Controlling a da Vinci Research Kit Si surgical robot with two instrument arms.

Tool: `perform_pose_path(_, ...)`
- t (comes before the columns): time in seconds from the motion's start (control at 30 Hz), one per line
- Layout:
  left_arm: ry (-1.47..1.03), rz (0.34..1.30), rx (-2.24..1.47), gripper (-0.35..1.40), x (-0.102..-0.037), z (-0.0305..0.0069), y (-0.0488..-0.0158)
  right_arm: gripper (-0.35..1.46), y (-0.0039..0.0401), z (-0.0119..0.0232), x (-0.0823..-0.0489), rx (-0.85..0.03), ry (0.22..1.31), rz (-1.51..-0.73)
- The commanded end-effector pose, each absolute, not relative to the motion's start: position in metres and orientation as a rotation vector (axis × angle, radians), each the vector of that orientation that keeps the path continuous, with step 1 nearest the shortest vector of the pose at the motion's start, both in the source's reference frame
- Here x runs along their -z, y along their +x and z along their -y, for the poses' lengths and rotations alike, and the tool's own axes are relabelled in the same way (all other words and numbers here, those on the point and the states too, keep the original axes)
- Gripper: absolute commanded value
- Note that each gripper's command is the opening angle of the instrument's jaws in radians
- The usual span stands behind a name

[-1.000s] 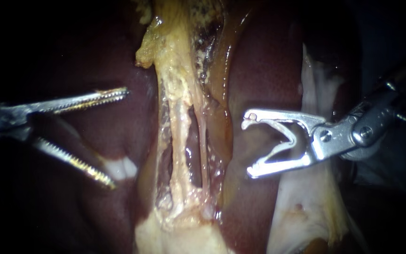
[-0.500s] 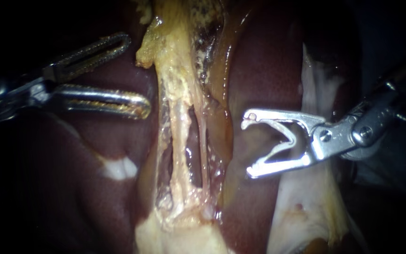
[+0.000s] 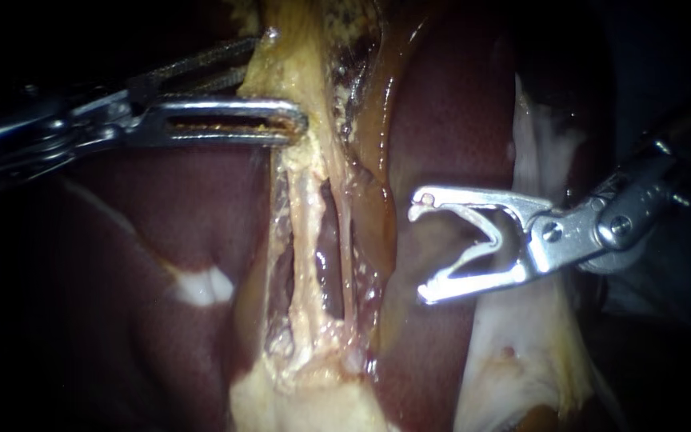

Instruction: Grabbing gallbladder

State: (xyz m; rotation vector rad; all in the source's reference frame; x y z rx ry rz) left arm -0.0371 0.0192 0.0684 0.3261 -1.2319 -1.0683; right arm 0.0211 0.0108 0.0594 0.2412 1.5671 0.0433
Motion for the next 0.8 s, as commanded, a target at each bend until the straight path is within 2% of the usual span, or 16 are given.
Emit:
perform_pose_path(0.03, 0.335, 1.233, 1.084, 0.52, -0.0687, -0.0192, -0.0369, 0.6, 0.0211, -0.0108, -0.0594, -0.043, 0.241, -1.567)
perform_pose_path(0.07, 0.343, 1.232, 1.094, 0.35, -0.069, -0.0194, -0.0368, 0.6, 0.0211, -0.0108, -0.0594, -0.043, 0.241, -1.567)
perform_pose_path(0.13, 0.365, 1.218, 1.117, -0.3, -0.0695, -0.0197, -0.0363, 0.6, 0.0211, -0.0108, -0.0594, -0.043, 0.241, -1.567)
perform_pose_path(0.17, 0.379, 1.208, 1.13, -0.35, -0.0698, -0.0198, -0.036, 0.6, 0.0211, -0.0108, -0.0594, -0.043, 0.241, -1.567)
perform_pose_path(0.37, 0.427, 1.158, 1.167, -0.35, -0.0707, -0.02, -0.0342, 0.6, 0.021, -0.0108, -0.0594, -0.043, 0.241, -1.567)
perform_pose_path(0.8, 0.429, 1.151, 1.173, -0.35, -0.0703, -0.0196, -0.0342, 0.6, 0.0211, -0.0108, -0.0594, -0.043, 0.241, -1.567)
